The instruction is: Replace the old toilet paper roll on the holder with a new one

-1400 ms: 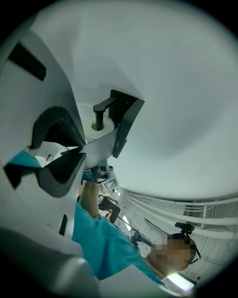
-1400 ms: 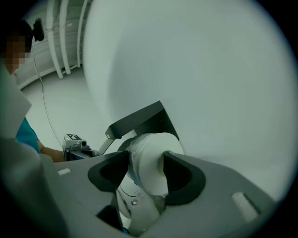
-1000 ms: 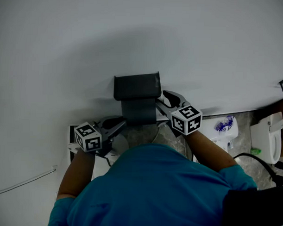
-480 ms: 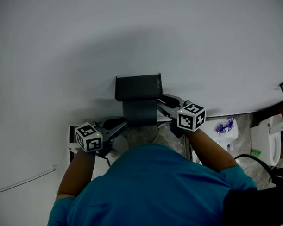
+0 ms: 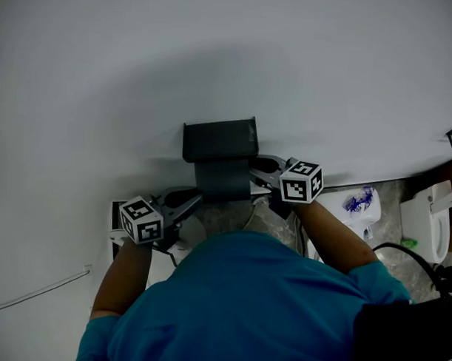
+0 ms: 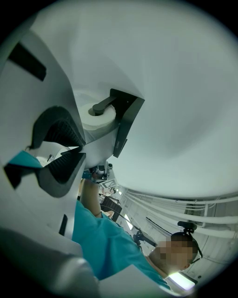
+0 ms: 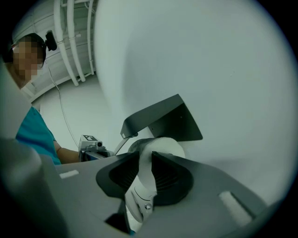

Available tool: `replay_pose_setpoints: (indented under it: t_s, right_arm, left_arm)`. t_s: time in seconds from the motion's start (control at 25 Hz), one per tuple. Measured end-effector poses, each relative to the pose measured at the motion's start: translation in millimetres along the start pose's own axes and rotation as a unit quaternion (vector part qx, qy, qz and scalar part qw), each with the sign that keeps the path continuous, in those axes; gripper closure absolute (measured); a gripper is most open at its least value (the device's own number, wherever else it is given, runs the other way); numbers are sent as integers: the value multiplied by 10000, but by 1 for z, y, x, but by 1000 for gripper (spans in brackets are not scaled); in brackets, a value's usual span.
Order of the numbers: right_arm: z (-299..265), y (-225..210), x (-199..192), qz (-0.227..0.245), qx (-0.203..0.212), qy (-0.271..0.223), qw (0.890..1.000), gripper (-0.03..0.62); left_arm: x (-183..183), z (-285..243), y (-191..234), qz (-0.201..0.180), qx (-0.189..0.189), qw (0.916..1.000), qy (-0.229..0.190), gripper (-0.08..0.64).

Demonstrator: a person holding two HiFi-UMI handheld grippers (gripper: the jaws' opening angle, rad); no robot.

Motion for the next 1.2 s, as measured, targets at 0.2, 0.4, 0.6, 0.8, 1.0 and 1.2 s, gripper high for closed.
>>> replay_pose_setpoints:
  t_s: [0.2,0.4,0.6,0.8,1.0,1.2]
  right_arm:
    - [-7,-3,1,-67,67,-9,10000,518]
    - [-7,-3,0,-120,65,-49,9999,518]
    - [8,-3,3,-150,-5,-259,9996,512]
    - [49,-10,5,-113,-473,-501,9976,512]
    - [91,-17,-5,-190,-981,-587,9933,512]
    - [116,-16,-14,-231,-1273,-575,9899,512]
  left_arm:
    - [1,-1,0,7,-5,10000,-20,514]
    - [1,0,-1,8,1,10000,-48,514]
    - [-1,-2,1,-55,48,10000,-45,514]
    - [-6,-8,7,-223,273,9994,-41,514]
    - [-13,-26,27,-486,849,9952,30,522]
    - [-11,-49,49,-772,1368,9875,78,520]
Point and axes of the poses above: the fingertips, and each gripper's own axes: z backward along the fingers, y to its left, x out of its top, the point moved 2 cm from there along z, backward along the fingers, and after that the axes turned 11 degrees about x, right-handed, at the moved point
